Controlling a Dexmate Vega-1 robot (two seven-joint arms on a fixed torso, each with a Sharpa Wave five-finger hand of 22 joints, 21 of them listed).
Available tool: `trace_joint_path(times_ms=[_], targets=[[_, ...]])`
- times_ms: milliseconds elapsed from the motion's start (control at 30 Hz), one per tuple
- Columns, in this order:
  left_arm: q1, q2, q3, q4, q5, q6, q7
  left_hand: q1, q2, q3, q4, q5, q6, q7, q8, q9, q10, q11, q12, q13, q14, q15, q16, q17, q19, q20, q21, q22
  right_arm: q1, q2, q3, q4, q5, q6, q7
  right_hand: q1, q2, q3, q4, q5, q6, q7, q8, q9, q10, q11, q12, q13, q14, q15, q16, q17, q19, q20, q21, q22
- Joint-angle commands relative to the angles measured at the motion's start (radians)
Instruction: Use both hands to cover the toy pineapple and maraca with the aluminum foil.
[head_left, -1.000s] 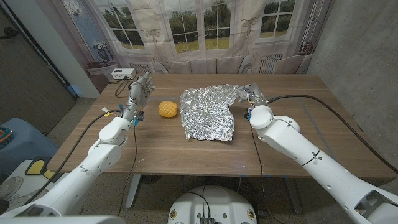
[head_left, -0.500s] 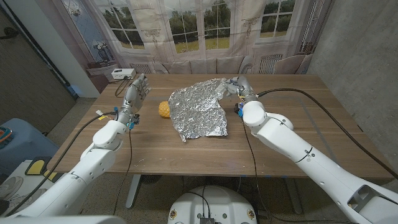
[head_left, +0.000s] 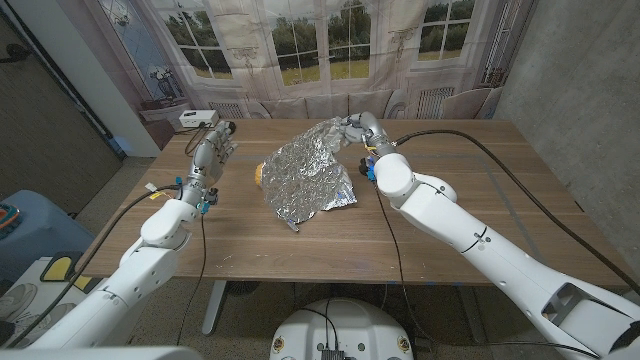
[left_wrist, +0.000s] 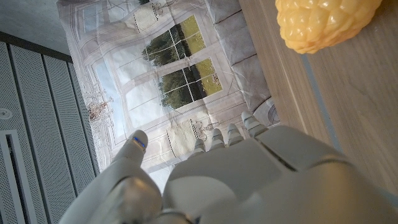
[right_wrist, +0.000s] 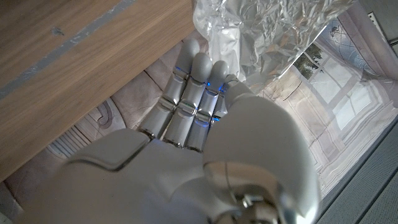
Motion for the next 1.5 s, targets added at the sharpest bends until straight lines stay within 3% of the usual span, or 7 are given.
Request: trace_joint_path(times_ms=[33, 533, 1000, 1333, 1467, 1500], targets=[[0.049, 0.009, -0.032, -0.021, -0.003, -0.015, 0.013, 0.005, -0.013, 0.001, -0.01, -0.002, -0.009, -0.002, 0.008, 0.001, -0.003, 0.007, -0.002, 0.003, -0.003, 0.001, 0.005, 0.0, -0.001, 0.009, -0.002, 0.002, 0.087, 0.066, -0.059, 0.098, -0.05, 0.061, 0.072, 0.042, 0.031, 0.01, -0.005, 0.007, 0.008, 0.006, 0.136, 0.171, 0.015, -0.005, 0.001, 0.003, 0.011, -0.085, -0.005, 0.003, -0.008, 0.0, 0.014, -0.002], [0.123, 0.063, -0.089, -0.076, 0.04, 0.02, 0.068, 0.029, -0.048, -0.012, -0.051, -0.002, 0.024, 0.025, 0.02, 0.002, 0.043, 0.022, 0.014, 0.002, 0.056, 0.019, 0.025, 0.003, 0.013, 0.033, 0.001, 0.003, 0.205, 0.18, -0.121, 0.299, -0.093, 0.142, 0.141, 0.044, 0.03, 0.018, -0.011, 0.007, 0.01, 0.012, 0.124, 0.154, 0.018, 0.002, -0.007, -0.007, 0.027, -0.082, -0.033, -0.013, -0.013, -0.004, 0.047, -0.015], [0.177, 0.108, -0.145, -0.124, 0.065, 0.083, 0.103, 0.06, -0.076, -0.021, -0.09, 0.001, 0.075, 0.062, 0.033, 0.004, 0.096, 0.022, 0.031, 0.002, 0.124, 0.008, 0.043, 0.007, 0.052, 0.062, 0.014, 0.005, 0.303, 0.289, -0.185, 0.512, -0.16, 0.213, 0.152, 0.044, 0.03, 0.016, -0.015, -0.001, 0.014, 0.01, 0.116, 0.145, 0.017, 0.001, -0.013, -0.012, 0.032, -0.081, -0.049, -0.017, -0.026, -0.009, 0.08, -0.031], [0.224, 0.165, -0.196, -0.194, 0.102, 0.2, 0.16, 0.123, -0.094, -0.019, -0.135, 0.005, 0.13, 0.084, 0.043, 0.006, 0.16, 0.02, 0.051, 0.004, 0.22, -0.008, 0.068, 0.011, 0.129, 0.071, 0.038, 0.005, 0.379, 0.374, -0.25, 0.667, -0.225, 0.251, 0.158, 0.045, 0.027, 0.011, -0.019, -0.008, 0.023, 0.007, 0.109, 0.136, 0.019, 0.002, -0.018, -0.016, 0.04, -0.08, -0.061, -0.027, -0.034, -0.012, 0.112, -0.049], [0.259, 0.205, -0.232, -0.255, 0.126, 0.301, 0.208, 0.208, -0.066, 0.003, -0.152, 0.002, 0.173, 0.095, 0.049, 0.007, 0.227, 0.02, 0.072, 0.008, 0.293, -0.03, 0.087, 0.017, 0.186, 0.074, 0.056, 0.005, 0.404, 0.399, -0.26, 0.725, -0.236, 0.273, 0.166, 0.048, 0.028, 0.011, -0.021, -0.011, 0.023, 0.004, 0.107, 0.136, 0.02, 0.0, -0.019, -0.015, 0.041, -0.081, -0.067, -0.027, -0.039, -0.014, 0.128, -0.059], [0.269, 0.216, -0.243, -0.27, 0.13, 0.327, 0.215, 0.236, -0.061, 0.006, -0.154, -0.001, 0.195, 0.108, 0.053, 0.008, 0.256, 0.013, 0.081, 0.011, 0.321, -0.045, 0.096, 0.019, 0.221, 0.071, 0.069, 0.006, 0.408, 0.402, -0.261, 0.735, -0.236, 0.28, 0.168, 0.048, 0.028, 0.011, -0.021, -0.011, 0.024, 0.004, 0.107, 0.136, 0.021, 0.001, -0.019, -0.015, 0.04, -0.082, -0.068, -0.028, -0.04, -0.014, 0.129, -0.06]])
